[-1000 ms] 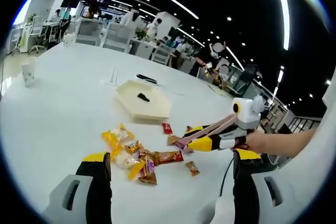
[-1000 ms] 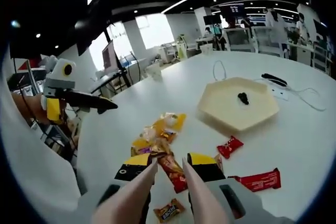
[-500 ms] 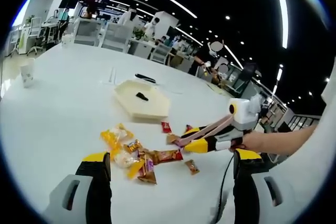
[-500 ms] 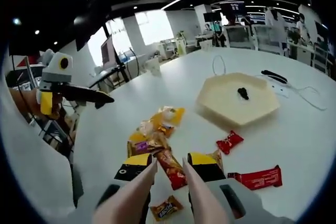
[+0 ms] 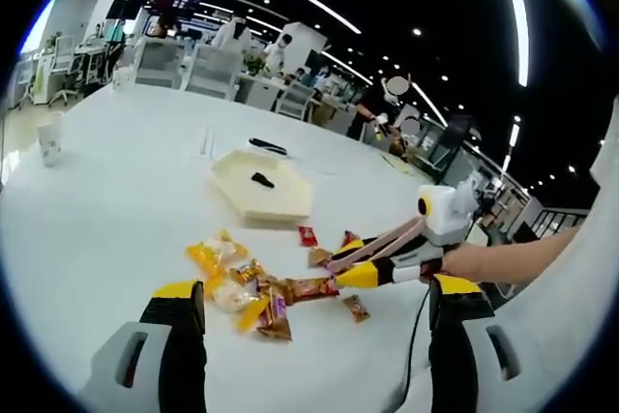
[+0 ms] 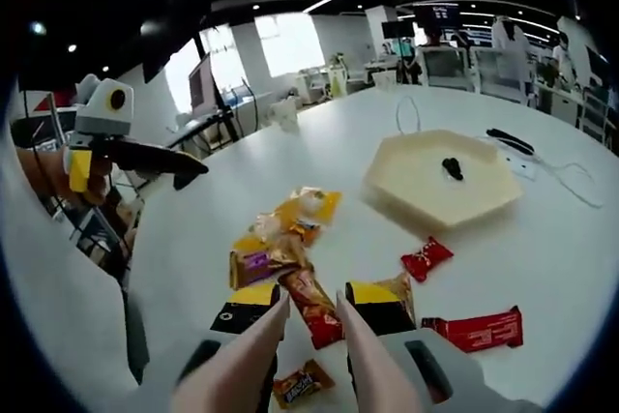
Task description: Place the target food into the container with the food tongs after gripping and lifting it, then release it inside without dropping or visibly crushing the food.
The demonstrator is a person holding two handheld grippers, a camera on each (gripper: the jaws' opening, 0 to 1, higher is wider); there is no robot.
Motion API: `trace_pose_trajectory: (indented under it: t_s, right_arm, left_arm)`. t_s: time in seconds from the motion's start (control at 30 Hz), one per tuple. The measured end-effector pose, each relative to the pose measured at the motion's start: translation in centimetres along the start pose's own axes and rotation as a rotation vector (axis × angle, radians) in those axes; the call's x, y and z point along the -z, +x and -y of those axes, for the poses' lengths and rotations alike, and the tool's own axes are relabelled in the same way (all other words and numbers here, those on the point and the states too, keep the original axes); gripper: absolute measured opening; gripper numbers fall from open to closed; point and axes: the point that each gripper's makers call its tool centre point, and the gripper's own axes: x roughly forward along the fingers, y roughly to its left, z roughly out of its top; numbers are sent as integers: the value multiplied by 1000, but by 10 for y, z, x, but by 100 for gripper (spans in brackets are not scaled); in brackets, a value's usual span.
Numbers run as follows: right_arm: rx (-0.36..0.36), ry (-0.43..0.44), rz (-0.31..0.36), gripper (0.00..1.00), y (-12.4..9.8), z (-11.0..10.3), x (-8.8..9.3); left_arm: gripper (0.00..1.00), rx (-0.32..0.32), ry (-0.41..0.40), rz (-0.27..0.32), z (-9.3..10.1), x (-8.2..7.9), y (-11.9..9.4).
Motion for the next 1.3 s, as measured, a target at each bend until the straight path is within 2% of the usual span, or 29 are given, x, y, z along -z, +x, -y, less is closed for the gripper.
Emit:
trace_pose_trajectory:
  t_s: [0.33, 0.53, 0.97, 1.13, 1.3]
  right_arm:
    - [-5, 4, -12, 27, 4, 1, 6]
    - [-16, 16, 2, 27, 7, 0, 3]
    - [-38, -96, -49, 27, 18, -2, 5]
    - [-48, -129, -63, 27, 21, -5, 7]
    - [-46, -147, -73, 27, 23, -3, 7]
  left_arm:
    - [96, -4, -5, 0, -2, 0, -1]
    - [96, -3, -11, -4, -1, 1, 2]
    - [95, -1, -27, -10, -3, 4, 4]
    - [96, 0, -49, 11, -5, 2, 2]
    - [95, -4, -47, 1, -7, 4, 2]
